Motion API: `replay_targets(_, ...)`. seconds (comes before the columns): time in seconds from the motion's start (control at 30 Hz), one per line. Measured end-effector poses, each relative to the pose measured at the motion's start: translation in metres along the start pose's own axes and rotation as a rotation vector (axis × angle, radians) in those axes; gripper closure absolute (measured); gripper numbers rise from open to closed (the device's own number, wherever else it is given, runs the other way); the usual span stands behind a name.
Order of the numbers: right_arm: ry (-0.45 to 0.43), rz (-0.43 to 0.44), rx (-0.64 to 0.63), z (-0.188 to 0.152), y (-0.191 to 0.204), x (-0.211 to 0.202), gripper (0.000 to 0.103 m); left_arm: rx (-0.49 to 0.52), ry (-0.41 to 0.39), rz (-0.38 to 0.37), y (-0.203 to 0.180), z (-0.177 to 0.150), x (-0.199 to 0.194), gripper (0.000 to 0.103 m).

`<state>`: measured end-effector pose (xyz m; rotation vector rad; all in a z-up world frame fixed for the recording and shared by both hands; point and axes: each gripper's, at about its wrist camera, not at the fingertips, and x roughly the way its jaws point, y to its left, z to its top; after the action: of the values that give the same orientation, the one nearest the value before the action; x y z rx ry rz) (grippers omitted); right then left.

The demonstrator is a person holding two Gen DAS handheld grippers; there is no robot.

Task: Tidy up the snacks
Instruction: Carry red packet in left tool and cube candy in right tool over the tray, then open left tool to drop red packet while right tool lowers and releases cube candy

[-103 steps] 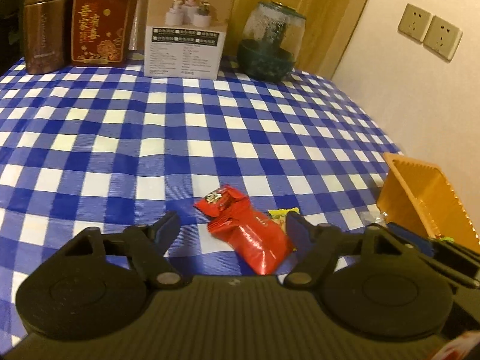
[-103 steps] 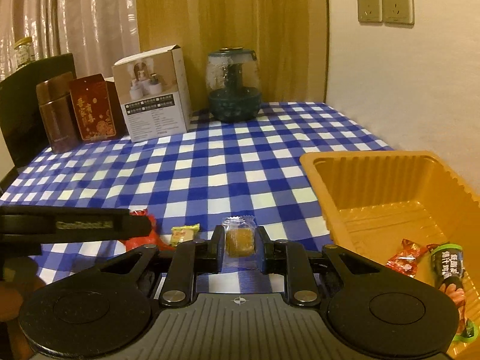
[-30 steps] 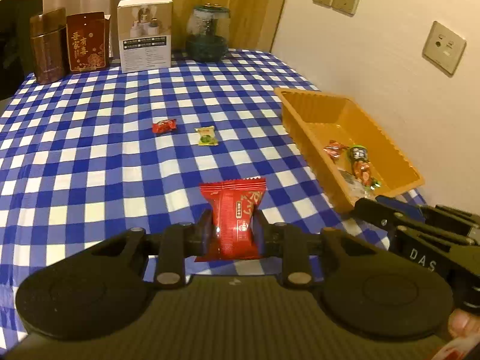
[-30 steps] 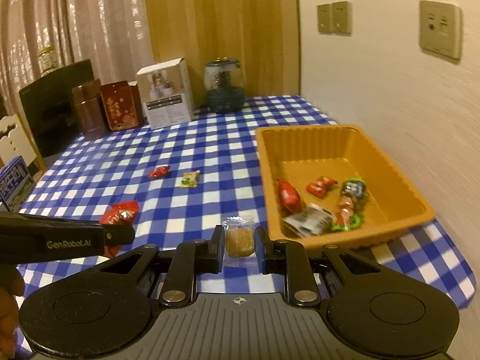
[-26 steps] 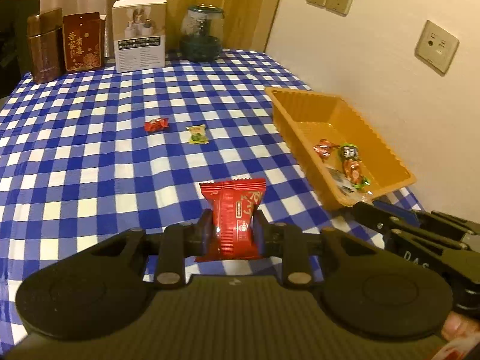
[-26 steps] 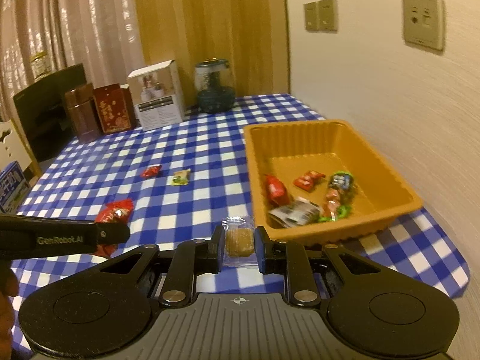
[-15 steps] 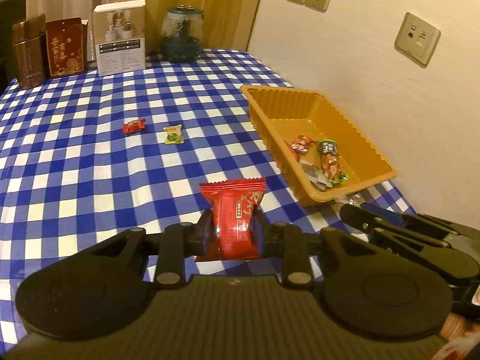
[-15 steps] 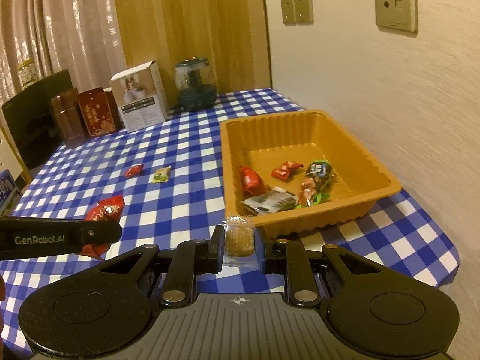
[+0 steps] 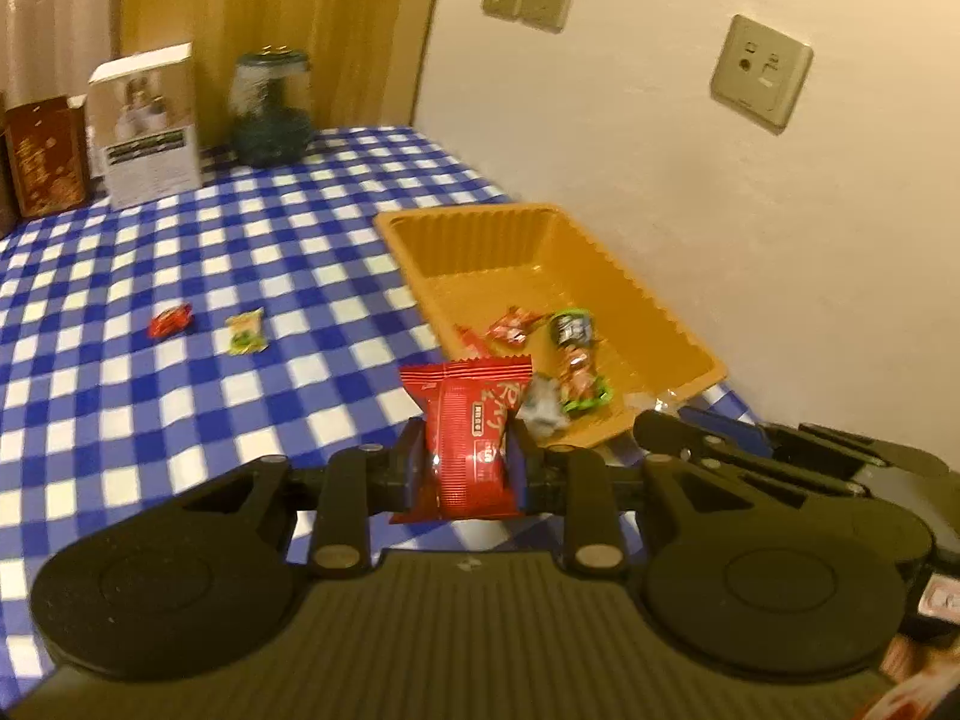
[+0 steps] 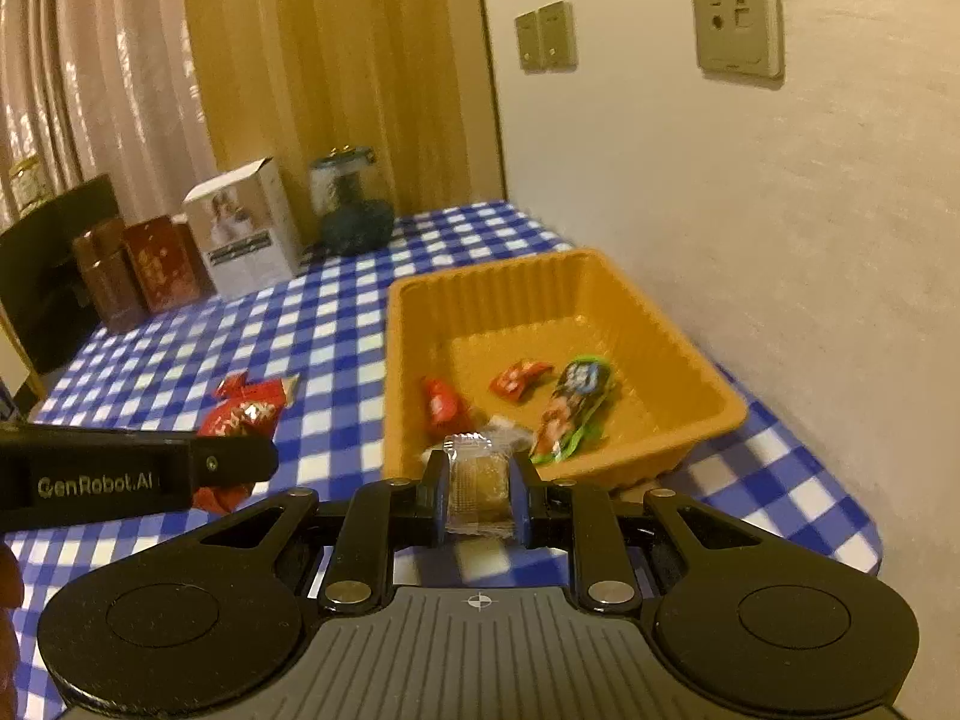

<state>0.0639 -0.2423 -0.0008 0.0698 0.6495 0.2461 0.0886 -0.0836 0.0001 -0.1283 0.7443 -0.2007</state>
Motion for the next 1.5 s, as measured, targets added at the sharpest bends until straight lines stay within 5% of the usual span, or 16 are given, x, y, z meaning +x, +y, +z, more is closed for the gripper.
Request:
replay_targets(0.8,-0.034,-0.068,0.088,0.053,-0.085,0.057,0.082,0.049,0.025,-0.067,-0.034,0.044,0.114,0.078)
replay_targets(0.9,-0.027,-0.071,0.095,0.052,-0.088,0.059,0.082,0.048,0.012,-0.064,-0.031,0.046,0.122,0.064)
replay_targets(1.5,-0.017,-0.033,0.11,0.05,-0.083,0.066,0.081,0.021,-0.038,-0.028,0.002,0.041,0.082,0.064)
